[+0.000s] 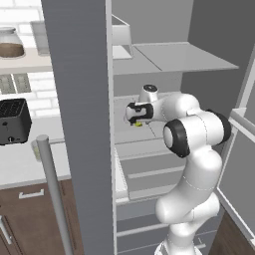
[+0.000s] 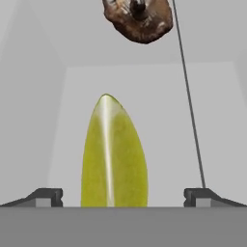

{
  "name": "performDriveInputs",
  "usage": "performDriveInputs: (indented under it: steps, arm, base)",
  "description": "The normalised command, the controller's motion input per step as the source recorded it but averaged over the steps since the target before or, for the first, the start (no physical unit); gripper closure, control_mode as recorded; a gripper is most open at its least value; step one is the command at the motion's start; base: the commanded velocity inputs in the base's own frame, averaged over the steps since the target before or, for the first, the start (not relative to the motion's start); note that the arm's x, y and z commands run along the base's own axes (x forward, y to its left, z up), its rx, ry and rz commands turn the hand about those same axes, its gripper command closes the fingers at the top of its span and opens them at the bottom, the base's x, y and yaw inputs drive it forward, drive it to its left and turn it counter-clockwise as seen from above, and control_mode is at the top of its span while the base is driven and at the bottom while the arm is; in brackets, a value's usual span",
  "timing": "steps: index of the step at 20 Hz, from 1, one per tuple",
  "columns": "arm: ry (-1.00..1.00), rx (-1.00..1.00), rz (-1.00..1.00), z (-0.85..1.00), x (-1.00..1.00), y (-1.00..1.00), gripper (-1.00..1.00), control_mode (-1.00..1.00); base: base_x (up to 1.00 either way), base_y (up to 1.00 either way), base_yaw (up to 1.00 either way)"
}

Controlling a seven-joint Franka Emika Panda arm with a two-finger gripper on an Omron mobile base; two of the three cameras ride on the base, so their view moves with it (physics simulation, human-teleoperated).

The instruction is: Grab a lemon wedge from the fridge and one ice cube from the ice bowl, and put them in the glass of lemonade.

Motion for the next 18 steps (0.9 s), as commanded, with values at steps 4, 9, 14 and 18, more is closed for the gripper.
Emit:
performDriveInputs:
  steps: [4, 9, 14, 18]
  arm:
    - [0.0, -0.03, 0.0, -0.02, 0.0, 0.01, -1.0, -1.0]
    - [-0.01, -0.04, 0.0, 0.0, -0.01, 0.0, -1.0, -1.0]
    - [-0.02, -0.04, 0.0, -0.03, 0.0, 0.01, -1.0, -1.0]
    - [0.0, 0.0, 0.0, -0.18, 0.0, 0.0, -1.0, -1.0]
  base:
    - [0.0, 0.0, 0.0]
    - [0.0, 0.0, 0.0]
    - [0.0, 0.0, 0.0]
    - [0.0, 0.0, 0.0]
